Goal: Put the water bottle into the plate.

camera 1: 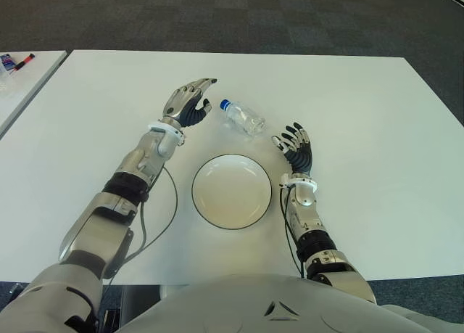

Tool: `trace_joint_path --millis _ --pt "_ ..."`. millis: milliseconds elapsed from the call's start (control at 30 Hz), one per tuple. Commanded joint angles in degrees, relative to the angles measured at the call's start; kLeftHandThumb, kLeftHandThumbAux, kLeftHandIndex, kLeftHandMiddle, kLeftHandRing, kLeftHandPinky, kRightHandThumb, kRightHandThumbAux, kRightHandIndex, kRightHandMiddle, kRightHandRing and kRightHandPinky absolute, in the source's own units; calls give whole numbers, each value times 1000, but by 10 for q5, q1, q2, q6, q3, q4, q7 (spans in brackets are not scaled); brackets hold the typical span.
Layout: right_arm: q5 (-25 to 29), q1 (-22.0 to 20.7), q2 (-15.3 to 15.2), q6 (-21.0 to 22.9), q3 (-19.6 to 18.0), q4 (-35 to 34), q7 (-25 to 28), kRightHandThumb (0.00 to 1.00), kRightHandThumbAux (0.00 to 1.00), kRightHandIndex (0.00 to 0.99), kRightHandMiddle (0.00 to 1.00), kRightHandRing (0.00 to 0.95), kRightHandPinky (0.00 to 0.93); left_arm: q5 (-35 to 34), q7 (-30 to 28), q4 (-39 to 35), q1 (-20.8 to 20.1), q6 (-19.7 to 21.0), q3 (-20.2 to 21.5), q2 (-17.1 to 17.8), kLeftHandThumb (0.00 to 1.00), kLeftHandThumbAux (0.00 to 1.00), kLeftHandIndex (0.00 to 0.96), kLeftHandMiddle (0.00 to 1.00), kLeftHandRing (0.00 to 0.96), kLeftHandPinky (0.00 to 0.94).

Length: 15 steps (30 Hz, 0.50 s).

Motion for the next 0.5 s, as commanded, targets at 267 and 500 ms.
trace_joint_path --millis 267,500 --pt "-1 8 42 2 7 2 2 611 776 137 231 257 315 54 25 85 -53 -18 -55 16 728 534 24 97 111 162" --pt "1 8 43 -1 8 3 4 631 780 134 230 254 312 61 33 113 -71 -22 -70 15 720 539 18 89 102 147"
